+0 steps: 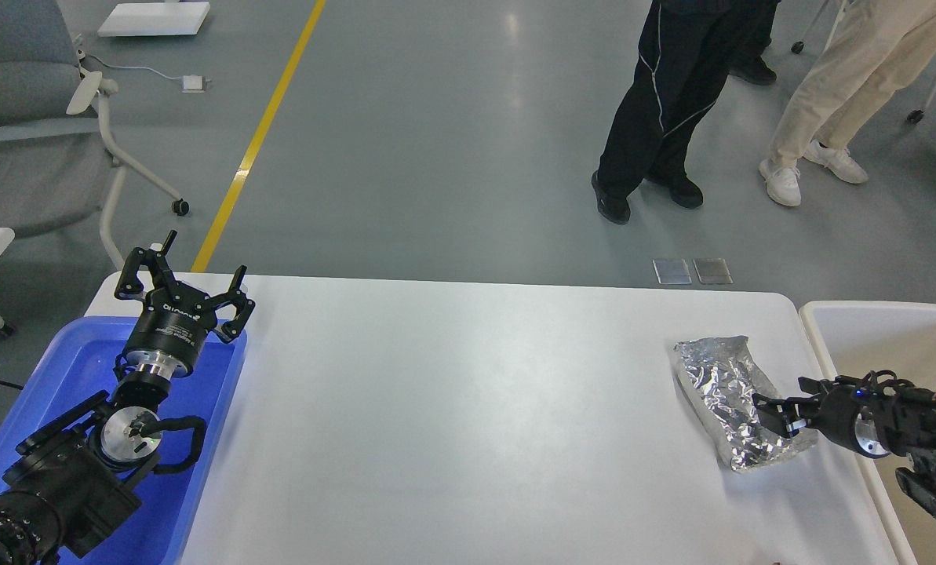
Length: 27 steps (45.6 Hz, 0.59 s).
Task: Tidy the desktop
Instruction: 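Close the right gripper on the silver foil bag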
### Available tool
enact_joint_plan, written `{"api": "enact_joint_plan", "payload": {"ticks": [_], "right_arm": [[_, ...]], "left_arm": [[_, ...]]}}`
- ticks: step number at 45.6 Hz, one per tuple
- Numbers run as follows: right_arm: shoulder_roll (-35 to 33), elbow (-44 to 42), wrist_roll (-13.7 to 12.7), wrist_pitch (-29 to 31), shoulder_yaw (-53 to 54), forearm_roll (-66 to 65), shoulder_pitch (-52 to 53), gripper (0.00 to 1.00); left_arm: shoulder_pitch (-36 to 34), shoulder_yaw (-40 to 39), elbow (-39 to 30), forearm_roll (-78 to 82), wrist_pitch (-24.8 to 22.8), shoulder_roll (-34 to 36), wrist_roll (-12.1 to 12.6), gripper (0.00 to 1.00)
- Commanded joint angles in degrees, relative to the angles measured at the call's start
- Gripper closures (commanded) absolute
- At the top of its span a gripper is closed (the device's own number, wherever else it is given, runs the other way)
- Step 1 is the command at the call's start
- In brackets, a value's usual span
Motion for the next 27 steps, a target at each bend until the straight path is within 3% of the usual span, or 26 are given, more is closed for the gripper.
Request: {"api": "enact_joint_plan", "payload": {"ticks": [1,11,16,22,27], "right_arm": [[0.12,-0.27,0.03,-1.62,0.0,0.21,-1.14,0.25],[0.65,-0.27,0.03,-1.62,-0.08,0.21,-1.85,0.31],[0.83,-0.18,0.03,-1.62,-0.43,0.13,-2.11,0.39],[0.83,-0.18,0.03,-1.36,-0.61,0.13,-2.73,0.56],[0.83,-0.18,0.03,-0.92,-0.61,0.21,-2.99,0.79]], "left_arm": [[0.02,0.0,0.0,0.0,0.0,-0.08,0.0,0.0],[0.02,0.0,0.0,0.0,0.0,0.0,0.0,0.0],[0.02,0.0,0.0,0.0,0.0,0.0,0.0,0.0],[0.02,0.0,0.0,0.0,0.0,0.0,0.0,0.0],[0.02,0.0,0.0,0.0,0.0,0.0,0.0,0.0]]}}
